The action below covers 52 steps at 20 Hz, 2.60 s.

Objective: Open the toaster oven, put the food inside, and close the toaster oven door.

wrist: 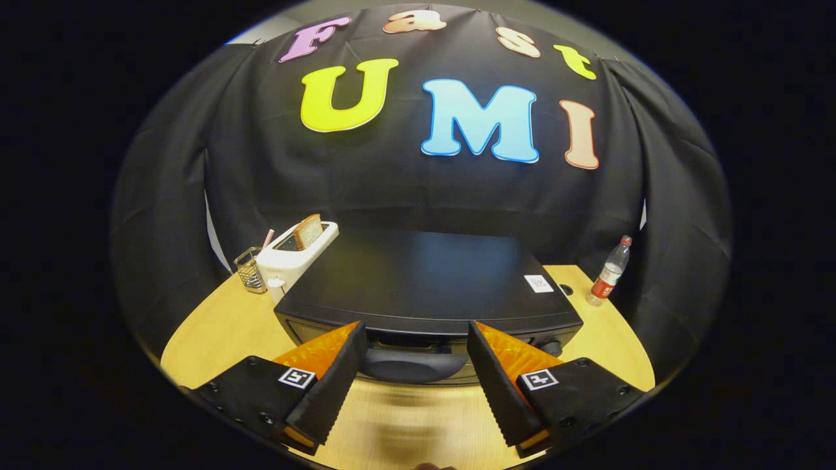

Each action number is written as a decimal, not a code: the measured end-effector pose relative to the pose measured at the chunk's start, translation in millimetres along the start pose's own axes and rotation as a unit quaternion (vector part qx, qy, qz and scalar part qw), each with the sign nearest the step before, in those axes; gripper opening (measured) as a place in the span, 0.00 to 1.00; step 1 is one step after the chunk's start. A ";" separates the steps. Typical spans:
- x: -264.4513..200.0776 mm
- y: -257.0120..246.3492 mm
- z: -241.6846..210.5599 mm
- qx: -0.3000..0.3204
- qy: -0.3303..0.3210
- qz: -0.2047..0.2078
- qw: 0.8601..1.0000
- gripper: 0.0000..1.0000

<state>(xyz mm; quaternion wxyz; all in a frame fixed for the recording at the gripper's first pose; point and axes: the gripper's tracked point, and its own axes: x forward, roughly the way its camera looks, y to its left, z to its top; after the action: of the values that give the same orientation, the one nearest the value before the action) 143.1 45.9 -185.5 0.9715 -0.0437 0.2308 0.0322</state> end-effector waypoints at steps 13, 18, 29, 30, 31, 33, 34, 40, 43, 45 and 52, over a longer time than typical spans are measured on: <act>11.6 3.9 -11.8 0.022 0.023 -0.006 0.999 0.98; -3.2 4.4 -26.3 0.025 0.040 0.002 0.999 1.00; -48.0 10.5 -98.6 0.010 0.110 0.002 0.994 1.00; -50.0 11.5 -105.5 0.007 0.119 0.003 0.993 1.00; -52.9 12.1 -117.6 0.005 0.133 0.003 0.991 0.99; -56.3 13.5 -142.1 0.000 0.166 0.008 0.986 0.99; -55.4 13.8 -156.8 0.002 0.183 0.012 0.983 0.99; -68.8 9.0 -204.5 0.027 0.258 0.018 0.966 0.99; -82.7 1.8 -193.5 0.013 0.243 0.019 0.970 0.99; -93.3 -8.8 -187.4 0.004 0.233 0.018 0.972 0.99; -147.7 -79.0 -167.7 -0.001 0.229 0.001 0.973 0.99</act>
<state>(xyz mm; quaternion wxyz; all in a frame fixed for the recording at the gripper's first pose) -56.8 -55.6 -262.5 0.8928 -0.0506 0.4470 0.0222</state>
